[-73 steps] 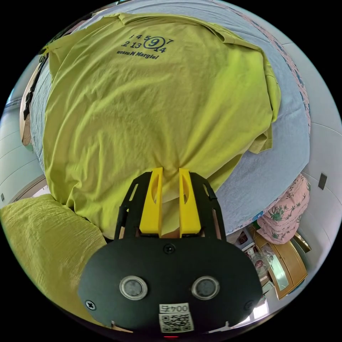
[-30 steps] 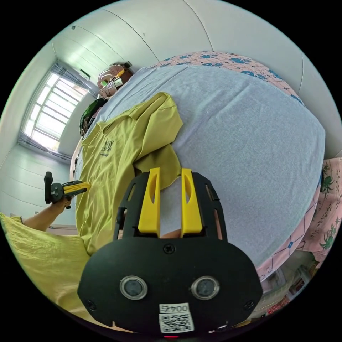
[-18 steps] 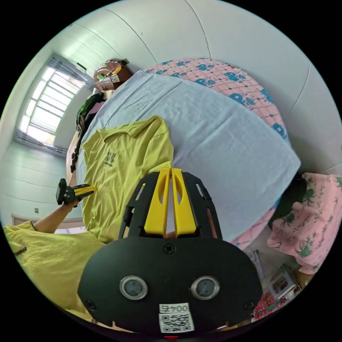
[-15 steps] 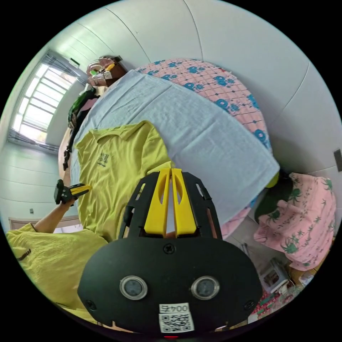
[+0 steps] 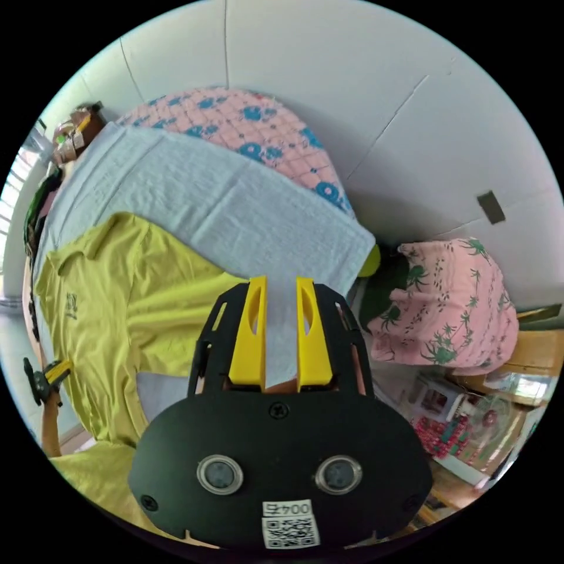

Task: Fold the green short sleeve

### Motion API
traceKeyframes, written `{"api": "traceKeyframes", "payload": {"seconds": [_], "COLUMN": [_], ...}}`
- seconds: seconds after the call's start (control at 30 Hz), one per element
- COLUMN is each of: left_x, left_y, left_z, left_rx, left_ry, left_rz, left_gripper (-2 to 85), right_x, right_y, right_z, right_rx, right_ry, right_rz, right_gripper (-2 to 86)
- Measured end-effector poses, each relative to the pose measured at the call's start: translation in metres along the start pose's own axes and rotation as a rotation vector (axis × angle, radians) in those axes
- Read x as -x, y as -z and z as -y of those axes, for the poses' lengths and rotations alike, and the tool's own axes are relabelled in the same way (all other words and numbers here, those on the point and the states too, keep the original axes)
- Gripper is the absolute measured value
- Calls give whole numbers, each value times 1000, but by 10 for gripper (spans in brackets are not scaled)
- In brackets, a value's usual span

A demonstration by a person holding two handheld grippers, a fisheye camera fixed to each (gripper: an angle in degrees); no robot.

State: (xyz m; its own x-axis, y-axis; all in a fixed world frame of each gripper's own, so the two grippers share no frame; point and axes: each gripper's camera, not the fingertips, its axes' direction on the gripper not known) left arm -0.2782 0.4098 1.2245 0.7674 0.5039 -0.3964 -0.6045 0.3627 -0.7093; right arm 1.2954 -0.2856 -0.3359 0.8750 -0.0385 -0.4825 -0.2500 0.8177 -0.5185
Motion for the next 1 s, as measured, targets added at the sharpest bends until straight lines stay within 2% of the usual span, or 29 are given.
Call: {"api": "traceKeyframes", "payload": {"seconds": [0.1,0.17,0.2,0.27,0.37,0.47,0.73,0.9,1.0], "left_x": [37,79,90,141,202,242,299,315,325], "left_y": [9,21,23,22,9,-6,-41,-54,-60], "left_z": [-2,4,7,20,32,45,73,78,77], "left_rx": [-75,-177,-198,-273,-390,-454,-381,-346,-367], "left_ry": [66,143,163,284,473,576,630,629,635], "left_rz": [-127,-201,-227,-383,-647,-776,-762,-762,-855], "left_gripper": [22,31,34,52,73,87,110,79,51], "right_x": [2,11,14,29,55,82,115,120,123], "right_y": [39,43,39,8,-33,-59,-85,-96,-99], "right_z": [-14,-17,-15,-6,8,23,63,77,84], "right_rx": [-217,-288,-289,-239,-139,-53,59,105,129], "right_ry": [-22,-19,-28,-90,-187,-208,-189,-180,-182], "right_rz": [233,609,709,1067,1265,1265,1195,1160,1153], "right_gripper": [70,73,74,84,107,119,133,90,50]}}
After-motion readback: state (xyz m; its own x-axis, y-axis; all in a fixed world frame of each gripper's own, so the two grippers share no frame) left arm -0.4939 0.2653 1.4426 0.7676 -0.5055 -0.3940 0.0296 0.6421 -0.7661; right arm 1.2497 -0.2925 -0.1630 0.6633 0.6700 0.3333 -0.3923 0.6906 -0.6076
